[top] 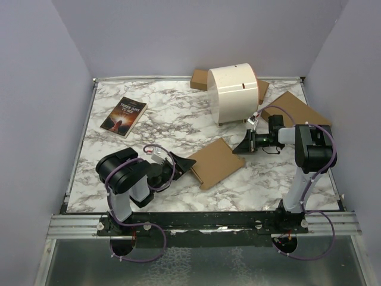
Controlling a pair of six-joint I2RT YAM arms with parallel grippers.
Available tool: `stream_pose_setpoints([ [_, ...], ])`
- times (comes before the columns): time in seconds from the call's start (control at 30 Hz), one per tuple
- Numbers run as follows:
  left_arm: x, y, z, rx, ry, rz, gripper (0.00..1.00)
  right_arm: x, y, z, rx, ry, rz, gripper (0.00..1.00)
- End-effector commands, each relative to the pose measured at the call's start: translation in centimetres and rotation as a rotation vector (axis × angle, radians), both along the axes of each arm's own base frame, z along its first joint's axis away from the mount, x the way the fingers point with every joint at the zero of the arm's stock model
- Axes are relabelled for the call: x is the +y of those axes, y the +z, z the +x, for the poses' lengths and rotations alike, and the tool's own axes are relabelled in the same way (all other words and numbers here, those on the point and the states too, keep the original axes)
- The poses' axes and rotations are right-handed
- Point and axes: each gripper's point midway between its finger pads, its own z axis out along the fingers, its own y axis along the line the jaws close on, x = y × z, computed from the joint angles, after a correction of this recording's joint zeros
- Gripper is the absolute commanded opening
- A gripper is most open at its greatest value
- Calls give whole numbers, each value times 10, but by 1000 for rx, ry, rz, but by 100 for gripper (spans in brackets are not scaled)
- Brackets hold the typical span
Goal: Fold the paper box
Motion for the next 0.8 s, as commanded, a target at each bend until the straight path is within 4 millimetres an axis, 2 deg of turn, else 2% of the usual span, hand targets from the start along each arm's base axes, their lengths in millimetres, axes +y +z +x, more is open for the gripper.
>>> stream_pose_setpoints([
  [0.0,-15,42,-3,-166,-51,-112,76,-7,-20,8,-15,-19,-71,14],
  [0.13,-20,49,-3,-198,-54,-112,74,-7,-19,8,-19,-16,-68,14],
  [0.33,-18,62,-1,-251,-19,-113,63,-6,-17,8,-23,-10,-58,14],
  [0.43,-17,71,-2,-293,4,-104,62,-6,-16,7,-24,-6,-51,13],
  [0.6,-14,90,-3,-369,44,-101,63,-5,-15,6,-27,-1,-43,13],
  [0.77,-9,78,0,-307,85,-96,72,-4,-12,5,-31,8,-28,13],
])
